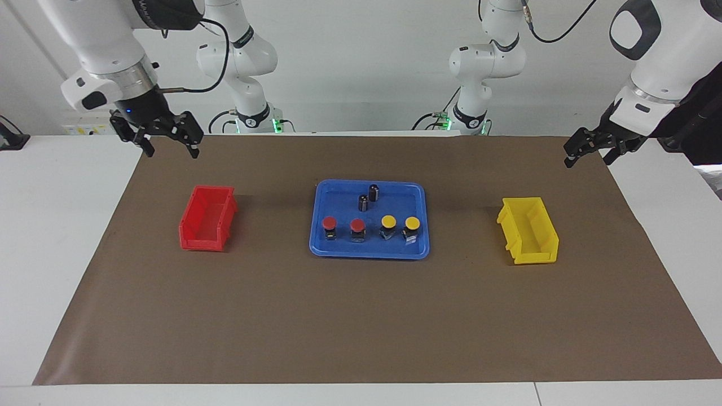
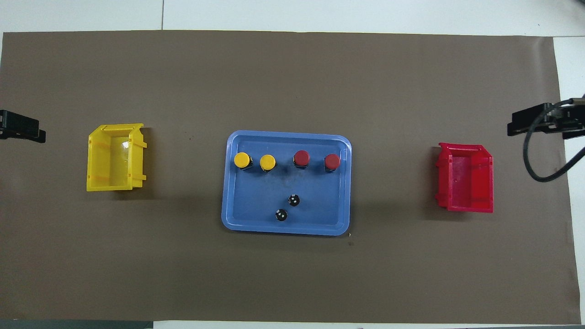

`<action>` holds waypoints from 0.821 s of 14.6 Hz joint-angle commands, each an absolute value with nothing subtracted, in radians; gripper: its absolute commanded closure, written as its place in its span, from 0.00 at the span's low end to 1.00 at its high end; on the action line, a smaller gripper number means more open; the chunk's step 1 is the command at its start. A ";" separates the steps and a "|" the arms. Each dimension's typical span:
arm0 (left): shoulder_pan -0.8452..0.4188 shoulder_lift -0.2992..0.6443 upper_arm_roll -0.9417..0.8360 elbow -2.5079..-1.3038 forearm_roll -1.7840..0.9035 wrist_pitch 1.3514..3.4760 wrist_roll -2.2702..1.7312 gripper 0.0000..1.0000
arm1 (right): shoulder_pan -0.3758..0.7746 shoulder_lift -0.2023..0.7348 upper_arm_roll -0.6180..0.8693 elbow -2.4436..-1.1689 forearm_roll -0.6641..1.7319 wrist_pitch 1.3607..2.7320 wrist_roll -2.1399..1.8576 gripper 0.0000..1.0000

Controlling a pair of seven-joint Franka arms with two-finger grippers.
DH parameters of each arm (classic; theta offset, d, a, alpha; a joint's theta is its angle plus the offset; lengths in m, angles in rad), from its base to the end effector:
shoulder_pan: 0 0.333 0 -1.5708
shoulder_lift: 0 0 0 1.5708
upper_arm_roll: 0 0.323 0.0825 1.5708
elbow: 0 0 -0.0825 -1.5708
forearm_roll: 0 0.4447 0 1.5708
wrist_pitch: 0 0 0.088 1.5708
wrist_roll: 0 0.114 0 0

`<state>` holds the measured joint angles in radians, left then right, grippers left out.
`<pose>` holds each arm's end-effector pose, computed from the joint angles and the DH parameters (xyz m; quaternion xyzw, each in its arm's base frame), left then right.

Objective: Sort red and yellow buttons by color
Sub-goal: 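Reach the right gripper to the red button farthest from the yellow bin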

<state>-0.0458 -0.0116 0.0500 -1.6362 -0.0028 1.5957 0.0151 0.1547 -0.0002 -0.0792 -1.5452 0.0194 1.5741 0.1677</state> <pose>0.6119 0.0024 0.5989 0.9999 -0.0054 -0.0144 0.0018 0.6142 0.0487 0.6386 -0.9988 0.0460 -0.0133 0.0114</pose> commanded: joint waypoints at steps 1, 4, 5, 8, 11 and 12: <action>-0.051 -0.054 0.049 -1.700 -0.002 1.627 -0.008 0.00 | 0.282 0.113 -0.071 -1.454 0.022 1.584 0.349 0.00; -0.049 -0.067 0.049 -1.730 -0.002 1.654 -0.005 0.00 | 0.441 0.227 -0.072 -1.468 0.009 1.756 0.593 0.00; -0.049 -0.067 0.049 -1.730 -0.002 1.655 -0.003 0.00 | 0.469 0.242 -0.072 -1.501 0.009 1.810 0.627 0.00; -0.046 -0.080 0.051 -1.750 -0.002 1.655 -0.002 0.00 | 0.505 0.232 -0.072 -1.657 0.006 1.977 0.650 0.00; -0.037 -0.086 0.051 -1.764 -0.002 1.658 0.005 0.00 | 0.521 0.152 -0.069 -1.880 0.006 2.163 0.650 0.00; -0.035 -0.090 0.052 -1.773 -0.002 1.660 0.009 0.00 | 0.526 0.140 -0.069 -1.917 0.005 2.183 0.647 0.00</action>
<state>-0.0437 -0.0519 0.0506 -1.7193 -0.0028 1.6311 0.0091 0.5150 0.2419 -0.0712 -1.7527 0.0121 2.1101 0.6460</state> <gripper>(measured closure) 0.000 0.000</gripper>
